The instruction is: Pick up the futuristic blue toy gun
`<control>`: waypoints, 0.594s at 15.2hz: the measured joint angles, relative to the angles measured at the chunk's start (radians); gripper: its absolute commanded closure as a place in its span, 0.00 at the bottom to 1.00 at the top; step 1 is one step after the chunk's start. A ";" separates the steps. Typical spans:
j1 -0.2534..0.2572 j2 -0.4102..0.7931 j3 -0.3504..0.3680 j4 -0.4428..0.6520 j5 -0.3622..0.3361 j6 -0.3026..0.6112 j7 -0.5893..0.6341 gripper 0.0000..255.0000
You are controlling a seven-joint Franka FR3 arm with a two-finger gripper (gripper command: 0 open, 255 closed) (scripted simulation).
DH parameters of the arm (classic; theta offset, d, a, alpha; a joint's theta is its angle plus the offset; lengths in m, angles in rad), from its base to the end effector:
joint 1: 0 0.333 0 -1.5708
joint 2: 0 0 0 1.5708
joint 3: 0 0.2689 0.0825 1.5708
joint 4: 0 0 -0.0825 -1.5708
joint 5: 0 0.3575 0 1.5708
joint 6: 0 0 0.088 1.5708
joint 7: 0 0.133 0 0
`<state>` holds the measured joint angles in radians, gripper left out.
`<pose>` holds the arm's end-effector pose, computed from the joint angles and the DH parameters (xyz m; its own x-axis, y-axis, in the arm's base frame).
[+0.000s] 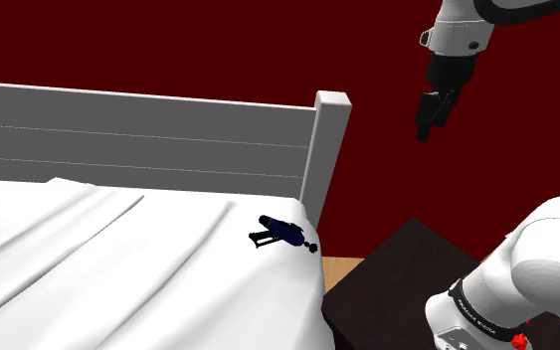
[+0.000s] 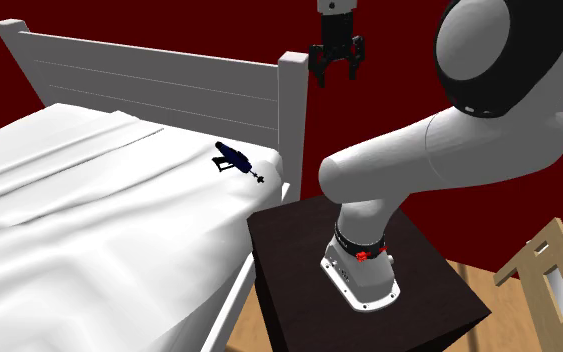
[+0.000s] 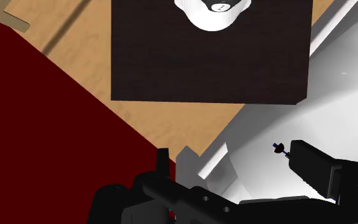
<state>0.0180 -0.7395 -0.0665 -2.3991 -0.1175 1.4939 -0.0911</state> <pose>0.3074 -0.0331 0.4918 0.9834 0.0585 -0.1716 0.0692 -0.9960 0.0568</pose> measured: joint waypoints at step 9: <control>0.085 0.052 0.036 -0.164 0.025 0.257 -0.050 0.00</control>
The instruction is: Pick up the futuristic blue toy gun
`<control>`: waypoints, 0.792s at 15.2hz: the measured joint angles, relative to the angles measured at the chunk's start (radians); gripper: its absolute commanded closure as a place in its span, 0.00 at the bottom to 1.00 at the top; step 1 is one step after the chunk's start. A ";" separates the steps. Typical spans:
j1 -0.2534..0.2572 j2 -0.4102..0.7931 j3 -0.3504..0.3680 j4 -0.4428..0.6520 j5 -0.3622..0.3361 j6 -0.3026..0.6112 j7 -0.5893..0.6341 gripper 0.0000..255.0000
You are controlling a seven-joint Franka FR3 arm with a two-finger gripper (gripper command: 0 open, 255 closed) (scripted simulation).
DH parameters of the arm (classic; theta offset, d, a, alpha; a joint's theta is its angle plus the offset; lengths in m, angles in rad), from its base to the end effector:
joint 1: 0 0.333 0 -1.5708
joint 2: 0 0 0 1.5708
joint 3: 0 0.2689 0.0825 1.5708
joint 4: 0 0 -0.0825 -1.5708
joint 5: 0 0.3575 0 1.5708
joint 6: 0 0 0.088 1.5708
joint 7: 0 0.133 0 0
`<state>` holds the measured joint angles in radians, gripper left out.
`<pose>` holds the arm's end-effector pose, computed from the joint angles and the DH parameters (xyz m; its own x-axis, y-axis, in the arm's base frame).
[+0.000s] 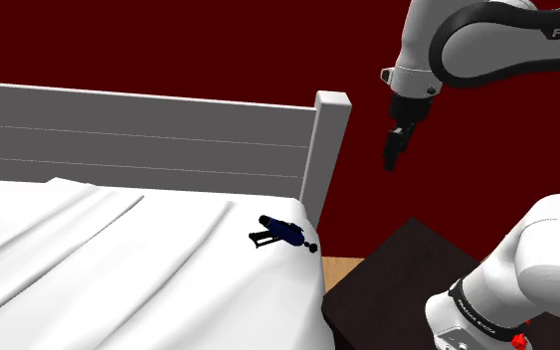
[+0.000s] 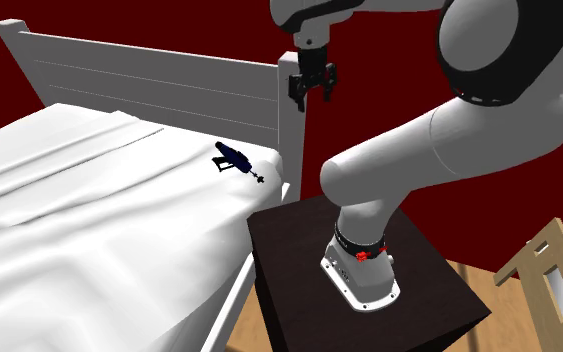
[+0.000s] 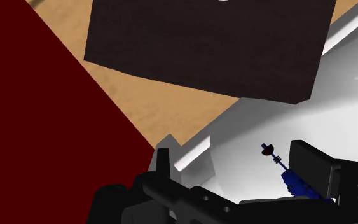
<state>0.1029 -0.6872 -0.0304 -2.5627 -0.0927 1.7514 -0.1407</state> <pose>0.3299 0.0139 0.4220 0.9627 0.2358 -0.1329 0.2442 -0.9684 0.0509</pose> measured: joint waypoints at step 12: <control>0.149 0.247 0.085 -0.150 0.031 0.477 -0.073 0.00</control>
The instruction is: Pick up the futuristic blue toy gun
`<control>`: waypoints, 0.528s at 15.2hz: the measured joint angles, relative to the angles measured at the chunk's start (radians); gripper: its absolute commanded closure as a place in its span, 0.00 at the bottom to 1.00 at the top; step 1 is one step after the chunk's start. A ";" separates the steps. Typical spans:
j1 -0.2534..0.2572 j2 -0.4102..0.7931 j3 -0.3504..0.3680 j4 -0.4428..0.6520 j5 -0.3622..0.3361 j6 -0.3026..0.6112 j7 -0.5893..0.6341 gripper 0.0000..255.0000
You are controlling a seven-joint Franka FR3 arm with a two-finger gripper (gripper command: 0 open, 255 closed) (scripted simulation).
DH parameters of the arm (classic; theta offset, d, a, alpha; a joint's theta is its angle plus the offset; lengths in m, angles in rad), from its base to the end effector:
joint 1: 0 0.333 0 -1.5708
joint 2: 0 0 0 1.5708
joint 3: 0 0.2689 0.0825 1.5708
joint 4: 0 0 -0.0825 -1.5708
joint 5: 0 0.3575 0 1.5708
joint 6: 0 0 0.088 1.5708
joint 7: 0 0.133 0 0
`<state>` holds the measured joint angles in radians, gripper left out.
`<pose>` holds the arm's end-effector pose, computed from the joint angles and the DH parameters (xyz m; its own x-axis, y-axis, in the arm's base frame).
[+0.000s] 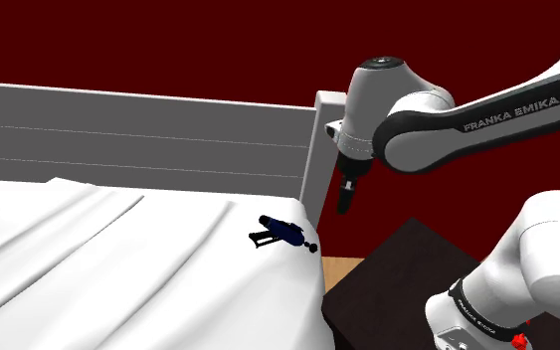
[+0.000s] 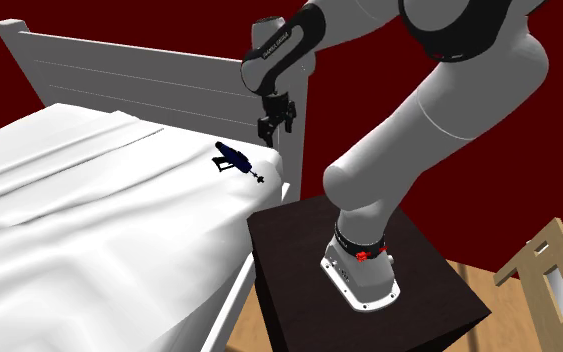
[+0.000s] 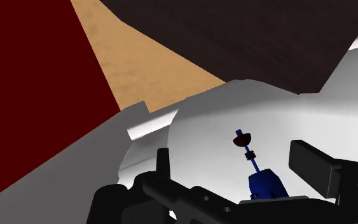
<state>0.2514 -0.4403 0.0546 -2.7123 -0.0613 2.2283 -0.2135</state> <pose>0.3531 0.1056 0.3070 0.8507 0.5223 -0.0598 0.5253 -0.8489 0.0586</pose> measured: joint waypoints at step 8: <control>0.072 0.267 0.081 -0.007 -0.037 0.326 -0.006 0.00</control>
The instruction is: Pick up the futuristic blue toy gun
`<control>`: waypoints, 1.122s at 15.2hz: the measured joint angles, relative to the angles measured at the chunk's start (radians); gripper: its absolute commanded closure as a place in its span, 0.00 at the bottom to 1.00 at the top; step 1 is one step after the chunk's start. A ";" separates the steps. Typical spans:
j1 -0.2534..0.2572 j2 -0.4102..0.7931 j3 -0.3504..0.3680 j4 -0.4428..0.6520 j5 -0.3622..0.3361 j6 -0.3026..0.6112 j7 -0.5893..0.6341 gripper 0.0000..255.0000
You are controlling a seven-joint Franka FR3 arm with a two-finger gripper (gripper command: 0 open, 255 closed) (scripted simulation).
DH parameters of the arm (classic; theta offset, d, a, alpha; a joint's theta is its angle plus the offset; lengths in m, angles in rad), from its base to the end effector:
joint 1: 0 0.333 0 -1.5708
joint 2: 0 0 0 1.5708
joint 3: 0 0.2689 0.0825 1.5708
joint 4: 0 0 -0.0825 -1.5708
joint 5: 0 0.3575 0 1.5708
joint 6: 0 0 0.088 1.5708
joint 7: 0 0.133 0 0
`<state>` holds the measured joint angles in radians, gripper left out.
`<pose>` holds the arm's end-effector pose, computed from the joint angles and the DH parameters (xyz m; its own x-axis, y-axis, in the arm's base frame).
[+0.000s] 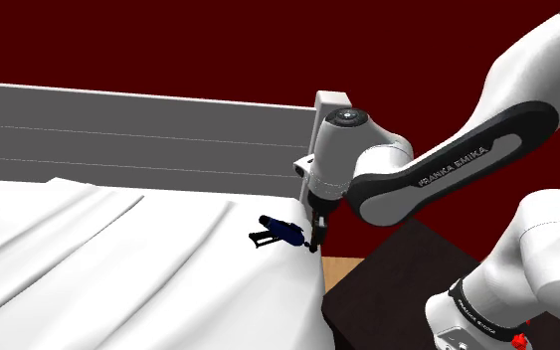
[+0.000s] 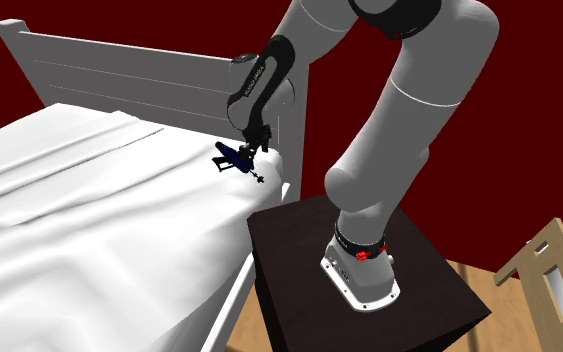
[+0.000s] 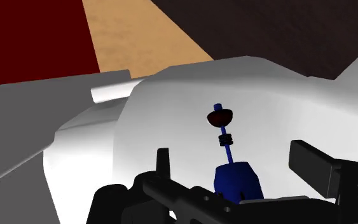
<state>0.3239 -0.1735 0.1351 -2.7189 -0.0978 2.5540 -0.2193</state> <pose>0.3536 0.1711 0.2298 0.7268 0.6867 -0.0141 0.6856 -0.7240 0.0766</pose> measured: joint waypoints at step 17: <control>-0.007 0.198 0.016 0.003 -0.119 0.205 0.080 1.00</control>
<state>0.3167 0.0249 0.1506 -2.7157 -0.2168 2.7587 -0.1391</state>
